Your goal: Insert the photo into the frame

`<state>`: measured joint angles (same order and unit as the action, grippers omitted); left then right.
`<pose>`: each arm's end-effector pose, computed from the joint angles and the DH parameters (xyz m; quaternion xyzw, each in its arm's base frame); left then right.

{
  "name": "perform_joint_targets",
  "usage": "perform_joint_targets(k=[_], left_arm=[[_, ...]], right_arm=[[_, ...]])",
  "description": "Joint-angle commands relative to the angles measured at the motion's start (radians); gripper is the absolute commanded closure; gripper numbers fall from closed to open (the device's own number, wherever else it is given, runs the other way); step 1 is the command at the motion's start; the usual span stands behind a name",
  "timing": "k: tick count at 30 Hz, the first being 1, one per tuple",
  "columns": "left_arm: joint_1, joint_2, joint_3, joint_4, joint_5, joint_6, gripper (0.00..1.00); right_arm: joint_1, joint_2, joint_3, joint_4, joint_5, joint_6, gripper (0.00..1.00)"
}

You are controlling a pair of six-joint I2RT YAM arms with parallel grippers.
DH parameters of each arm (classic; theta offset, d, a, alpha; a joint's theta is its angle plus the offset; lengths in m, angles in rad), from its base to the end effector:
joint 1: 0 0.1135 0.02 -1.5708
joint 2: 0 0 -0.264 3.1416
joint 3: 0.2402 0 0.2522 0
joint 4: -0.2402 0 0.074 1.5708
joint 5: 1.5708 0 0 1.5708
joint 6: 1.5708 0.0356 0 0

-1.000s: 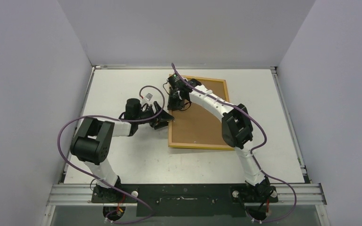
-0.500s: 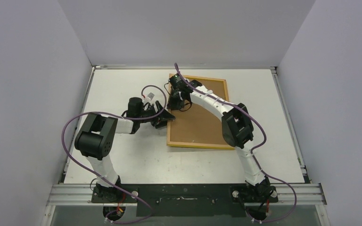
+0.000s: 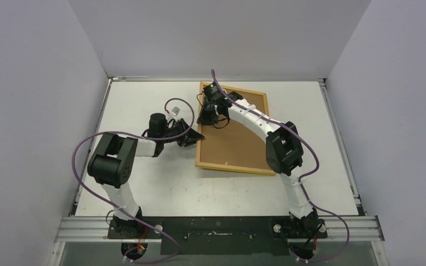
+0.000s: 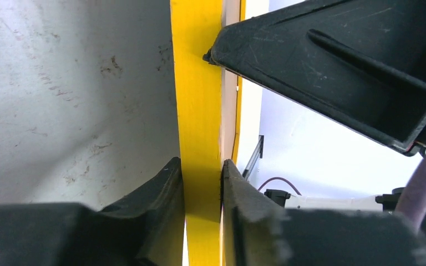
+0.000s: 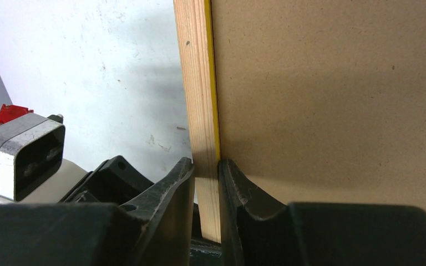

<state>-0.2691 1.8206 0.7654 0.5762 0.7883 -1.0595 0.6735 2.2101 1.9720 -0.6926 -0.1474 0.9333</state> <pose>0.3270 -0.1164 0.1401 -0.1198 0.8051 -0.5540 0.1751 0.3836 0.3128 0.2383 0.0997 0.9417 0.2743 0.1675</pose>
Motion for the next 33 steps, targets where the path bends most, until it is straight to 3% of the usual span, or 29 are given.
perform_joint_targets(k=[1, 4, 7, 11, 19, 27, 33], left_arm=[[0.0, -0.037, 0.028, 0.126, 0.039, -0.038, 0.91], [0.008, -0.067, 0.032, 0.088, 0.035, -0.013, 1.0], [0.021, -0.098, 0.043, 0.03, 0.029, 0.016, 1.0], [0.038, -0.141, 0.068, -0.071, 0.025, 0.069, 1.0], [0.101, -0.242, 0.194, -0.467, 0.032, 0.26, 1.0], [0.133, -0.277, 0.575, -1.267, -0.165, 0.67, 1.0], [0.134, -0.314, 0.719, -1.429, -0.234, 0.706, 1.0]], right_arm=[[0.008, -0.084, -0.005, 0.084, -0.043, 0.026, 0.93], [0.007, -0.098, -0.028, 0.071, -0.018, 0.019, 0.8], [0.002, -0.121, -0.054, 0.072, 0.012, 0.018, 0.64], [-0.014, -0.155, -0.077, 0.088, 0.044, 0.013, 0.55], [-0.045, -0.271, -0.105, 0.079, 0.114, -0.032, 0.44], [-0.045, -0.385, -0.084, -0.057, 0.217, -0.084, 0.42], [-0.026, -0.343, 0.067, -0.259, 0.24, -0.119, 0.41]])
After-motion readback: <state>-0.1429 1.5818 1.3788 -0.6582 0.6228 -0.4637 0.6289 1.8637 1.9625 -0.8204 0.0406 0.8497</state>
